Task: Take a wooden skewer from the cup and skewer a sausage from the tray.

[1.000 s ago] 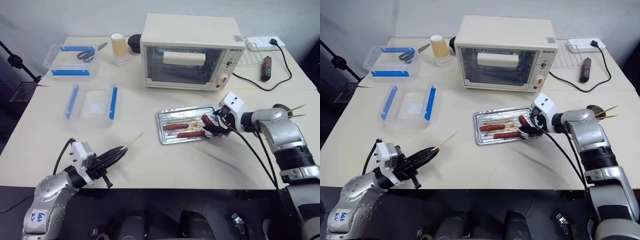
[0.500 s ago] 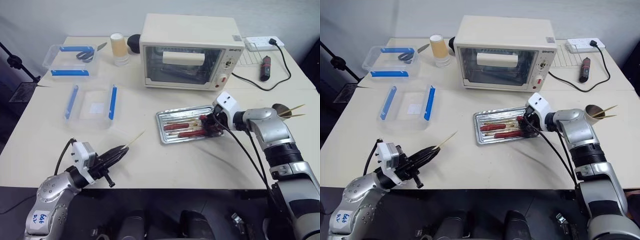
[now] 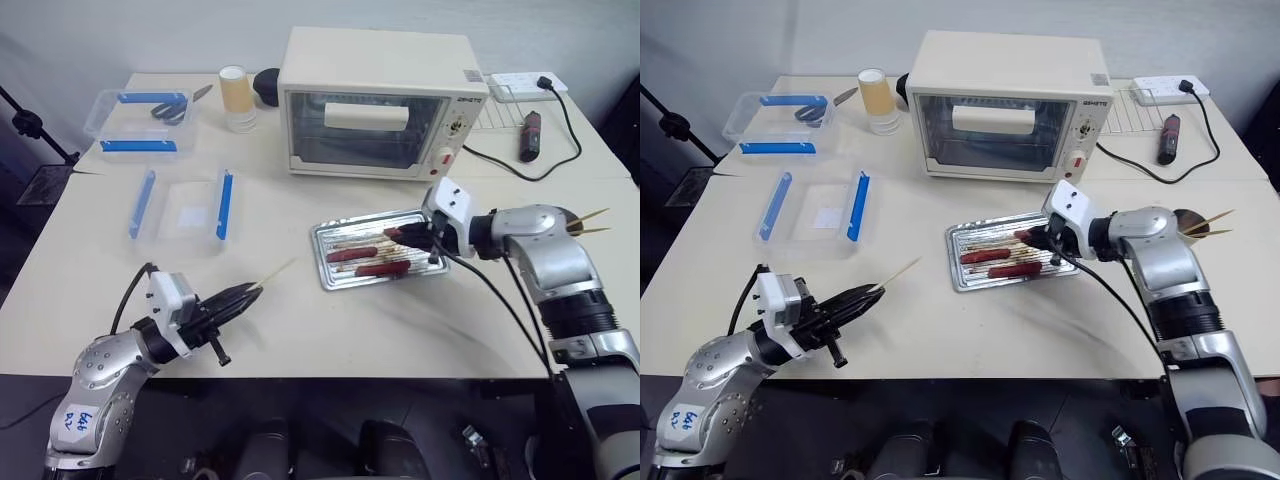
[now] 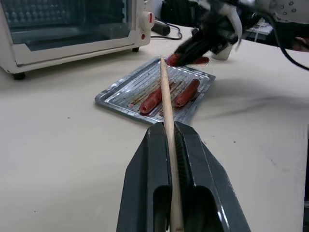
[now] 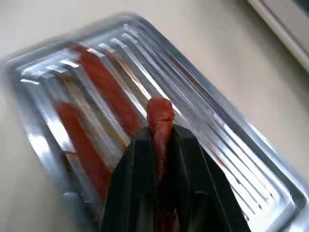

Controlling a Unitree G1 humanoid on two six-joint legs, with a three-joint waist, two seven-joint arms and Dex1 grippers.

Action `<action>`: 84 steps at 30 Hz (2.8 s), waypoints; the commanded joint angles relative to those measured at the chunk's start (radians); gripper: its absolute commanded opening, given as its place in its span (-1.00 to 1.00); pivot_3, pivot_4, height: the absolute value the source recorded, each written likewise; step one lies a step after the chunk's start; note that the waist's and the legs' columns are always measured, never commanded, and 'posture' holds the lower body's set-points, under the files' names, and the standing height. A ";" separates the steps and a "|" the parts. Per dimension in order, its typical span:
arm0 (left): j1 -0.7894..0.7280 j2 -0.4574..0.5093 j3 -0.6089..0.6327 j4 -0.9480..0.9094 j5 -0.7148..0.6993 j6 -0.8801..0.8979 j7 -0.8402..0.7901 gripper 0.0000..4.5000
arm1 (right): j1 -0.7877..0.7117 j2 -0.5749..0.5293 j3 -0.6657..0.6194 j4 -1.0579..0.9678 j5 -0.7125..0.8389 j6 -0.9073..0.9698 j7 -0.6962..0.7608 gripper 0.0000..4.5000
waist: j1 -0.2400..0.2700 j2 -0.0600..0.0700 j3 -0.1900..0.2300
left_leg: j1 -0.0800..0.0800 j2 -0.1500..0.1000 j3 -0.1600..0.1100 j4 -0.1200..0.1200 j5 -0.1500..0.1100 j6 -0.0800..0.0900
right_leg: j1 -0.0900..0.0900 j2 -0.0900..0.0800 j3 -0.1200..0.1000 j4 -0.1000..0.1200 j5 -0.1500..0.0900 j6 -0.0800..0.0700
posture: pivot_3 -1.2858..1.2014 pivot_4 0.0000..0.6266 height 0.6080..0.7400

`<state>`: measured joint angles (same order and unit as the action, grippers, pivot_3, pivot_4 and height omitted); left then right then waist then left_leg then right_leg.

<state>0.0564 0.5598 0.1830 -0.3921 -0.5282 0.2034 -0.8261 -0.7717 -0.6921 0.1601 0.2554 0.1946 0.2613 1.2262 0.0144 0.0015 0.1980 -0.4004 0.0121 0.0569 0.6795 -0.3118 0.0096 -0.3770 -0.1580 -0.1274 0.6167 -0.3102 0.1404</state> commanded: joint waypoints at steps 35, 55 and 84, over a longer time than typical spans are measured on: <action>-0.135 0.017 -0.159 -0.020 0.028 0.004 -0.111 -1.00 | 0.043 -0.006 0.020 -0.304 0.186 0.009 0.251 -0.85 | -0.004 0.000 0.000 | 0.000 0.001 -0.001 0.001 0.000 0.000 | 0.000 0.001 0.000 0.001 0.000 0.000 | 0.03 -0.52 1.00; -0.147 0.009 -0.154 -0.024 0.006 0.019 -0.106 -1.00 | 0.072 -0.035 0.013 -0.300 0.182 0.007 0.257 -0.85 | 0.000 0.000 0.000 | 0.000 0.001 -0.001 0.001 0.000 0.000 | 0.000 0.001 0.000 0.000 0.000 0.000 | 0.03 -0.52 1.00; -0.140 0.016 -0.150 0.006 0.011 0.037 -0.125 -1.00 | 0.067 -0.037 0.005 -0.259 0.176 -0.019 0.253 -0.85 | 0.001 0.000 0.000 | 0.000 0.000 -0.001 0.001 0.000 0.000 | 0.000 0.001 0.000 0.001 0.000 0.000 | 0.03 -0.52 1.00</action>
<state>-0.0782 0.5728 0.0302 -0.3764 -0.5074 0.2441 -0.9445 -0.6934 -0.7275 0.1897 0.0084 0.3619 0.2589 1.4783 0.0156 0.0014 0.1980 -0.4004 0.0126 0.0560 0.6808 -0.3119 0.0092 -0.3768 -0.1575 -0.1271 0.6175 -0.3102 0.1403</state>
